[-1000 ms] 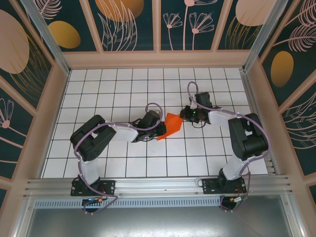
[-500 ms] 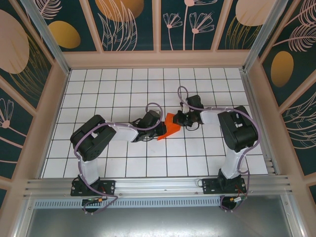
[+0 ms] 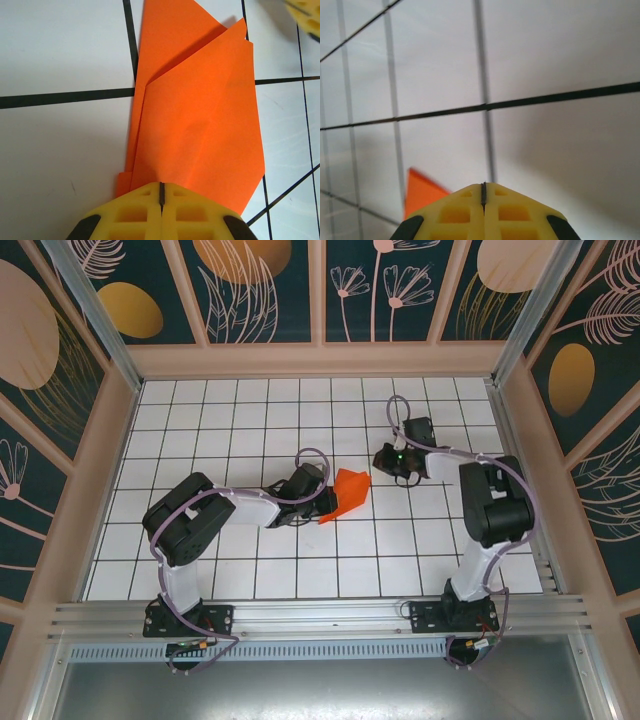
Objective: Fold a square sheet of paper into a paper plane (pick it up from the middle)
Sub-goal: Fourth fold the wing at the center of the table.
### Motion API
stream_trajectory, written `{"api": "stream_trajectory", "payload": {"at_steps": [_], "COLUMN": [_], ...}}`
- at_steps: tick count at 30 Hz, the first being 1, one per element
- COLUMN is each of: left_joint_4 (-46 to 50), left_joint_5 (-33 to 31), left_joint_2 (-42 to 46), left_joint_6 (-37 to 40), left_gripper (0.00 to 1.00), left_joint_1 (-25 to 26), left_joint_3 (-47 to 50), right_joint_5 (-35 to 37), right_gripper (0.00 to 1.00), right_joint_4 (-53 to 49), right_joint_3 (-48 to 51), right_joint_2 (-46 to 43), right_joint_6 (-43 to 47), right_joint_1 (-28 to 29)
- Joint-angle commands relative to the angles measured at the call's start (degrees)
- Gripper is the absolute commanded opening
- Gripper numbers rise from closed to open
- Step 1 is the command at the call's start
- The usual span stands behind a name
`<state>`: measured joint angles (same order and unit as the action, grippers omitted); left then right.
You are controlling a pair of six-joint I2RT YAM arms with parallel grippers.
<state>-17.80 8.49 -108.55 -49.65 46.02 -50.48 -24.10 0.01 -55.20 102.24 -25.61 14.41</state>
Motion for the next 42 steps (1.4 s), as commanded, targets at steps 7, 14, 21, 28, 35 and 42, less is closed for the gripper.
{"api": "stream_trajectory", "payload": {"at_steps": [7,14,21,28,35,42], "left_joint_4": [7.34,7.48,8.49,8.96,4.77,3.49], "left_joint_5": [0.21,-0.03,-0.53,-4.44,-0.21,2.62], "left_joint_2": [-2.06,-1.59,0.07,6.68,7.42,5.55], "left_joint_6": [1.04,1.26,2.15,0.17,-4.74,-6.8], "left_gripper": [0.0,0.0,0.0,0.01,0.0,0.0], "left_joint_1": [0.03,0.03,-0.01,-0.04,0.34,0.83], "left_joint_3": [1.44,1.17,-0.85,-4.37,-1.86,0.17], "right_joint_5": [-8.97,-9.4,-3.88,-0.09,0.41,0.81], "right_gripper": [0.0,0.0,0.0,0.0,0.0,0.0], "right_joint_4": [3.14,2.78,-1.37,-4.61,-5.1,-5.63], "right_joint_3": [5.22,4.4,4.89,4.75,5.08,4.97], "right_joint_2": [-2.03,3.24,6.44,8.5,9.52,9.97], "right_joint_6": [-7.12,-8.67,-7.29,-6.65,-7.27,-7.18], "right_joint_1": [8.48,10.83,10.58,10.21,10.2,10.2]}}
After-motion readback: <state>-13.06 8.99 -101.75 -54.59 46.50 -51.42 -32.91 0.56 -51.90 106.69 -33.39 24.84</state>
